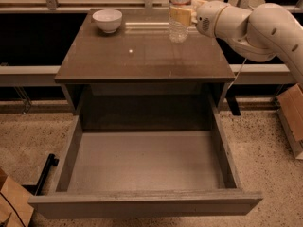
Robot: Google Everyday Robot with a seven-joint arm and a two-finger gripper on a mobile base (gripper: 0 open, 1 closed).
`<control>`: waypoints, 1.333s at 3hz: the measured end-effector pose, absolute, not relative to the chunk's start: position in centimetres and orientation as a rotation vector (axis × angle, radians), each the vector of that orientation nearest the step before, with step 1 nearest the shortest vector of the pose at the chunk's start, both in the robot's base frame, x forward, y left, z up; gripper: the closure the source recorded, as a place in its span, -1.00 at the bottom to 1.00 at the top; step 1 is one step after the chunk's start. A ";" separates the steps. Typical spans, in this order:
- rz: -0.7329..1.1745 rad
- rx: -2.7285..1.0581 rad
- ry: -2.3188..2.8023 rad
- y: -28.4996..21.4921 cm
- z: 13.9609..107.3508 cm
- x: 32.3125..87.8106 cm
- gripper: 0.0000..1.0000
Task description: Pick water bottle from top drawer and place on counter
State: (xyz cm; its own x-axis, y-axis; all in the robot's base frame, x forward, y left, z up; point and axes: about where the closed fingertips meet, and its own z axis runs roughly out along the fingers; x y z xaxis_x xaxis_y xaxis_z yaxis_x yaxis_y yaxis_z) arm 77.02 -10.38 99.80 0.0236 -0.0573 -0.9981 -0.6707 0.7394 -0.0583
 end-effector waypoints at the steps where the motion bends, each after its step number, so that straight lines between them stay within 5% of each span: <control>1: 0.521 -0.614 1.515 -10.5 99.4 77.3 1.00; 2: 0.532 -0.572 1.589 -10.3 97.2 77.1 1.00; 4: 0.575 -0.432 1.726 -10.8 92.7 77.2 0.41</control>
Offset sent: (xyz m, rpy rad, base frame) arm -0.0033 -0.0038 -0.0578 0.0193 0.2042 -0.0857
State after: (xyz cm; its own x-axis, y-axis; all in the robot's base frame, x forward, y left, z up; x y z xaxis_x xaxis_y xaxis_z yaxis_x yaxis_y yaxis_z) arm 77.21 -10.79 92.70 -0.2251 0.0175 -0.9742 -0.5700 0.8085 0.1462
